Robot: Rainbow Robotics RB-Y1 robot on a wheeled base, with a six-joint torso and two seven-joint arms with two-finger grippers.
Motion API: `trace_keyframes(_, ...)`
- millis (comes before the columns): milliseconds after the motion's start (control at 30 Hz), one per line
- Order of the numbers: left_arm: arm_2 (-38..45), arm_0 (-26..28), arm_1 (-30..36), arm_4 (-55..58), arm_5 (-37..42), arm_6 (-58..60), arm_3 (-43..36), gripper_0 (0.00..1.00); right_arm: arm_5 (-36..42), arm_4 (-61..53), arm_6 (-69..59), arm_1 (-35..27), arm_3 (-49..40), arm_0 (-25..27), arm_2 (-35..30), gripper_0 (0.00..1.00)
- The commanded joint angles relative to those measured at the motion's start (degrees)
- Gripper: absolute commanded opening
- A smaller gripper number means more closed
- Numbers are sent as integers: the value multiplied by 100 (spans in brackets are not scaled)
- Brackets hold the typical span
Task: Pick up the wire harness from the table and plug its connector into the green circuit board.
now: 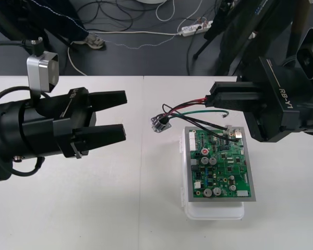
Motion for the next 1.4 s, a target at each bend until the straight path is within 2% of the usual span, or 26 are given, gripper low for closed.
trace_keyframes(33, -401, -287, -184, 5, 521, -1120, -188, 100, 408, 216, 218, -154, -667, 296, -173, 0)
trace_keyframes(267, -454, -586, -184, -12, 565, -1735, -188, 100, 742, 418, 218, -119, -1133, 524, -164, 0)
trace_keyframes(533, -700, -823, -175, -4, 565, -1814, -188, 100, 751, 497, 218, 65, -1353, 691, -138, 0)
trace_keyframes(833, -1192, -894, -175, 49, 811, -1832, -197, 100, 777, 840, 218, 329, -1485, 700, -103, 0)
trace_keyframes(1400, -1421, -1184, -175, -144, 872, -1849, -188, 100, 1269, 796, 315, 338, -1520, 700, 346, 0)
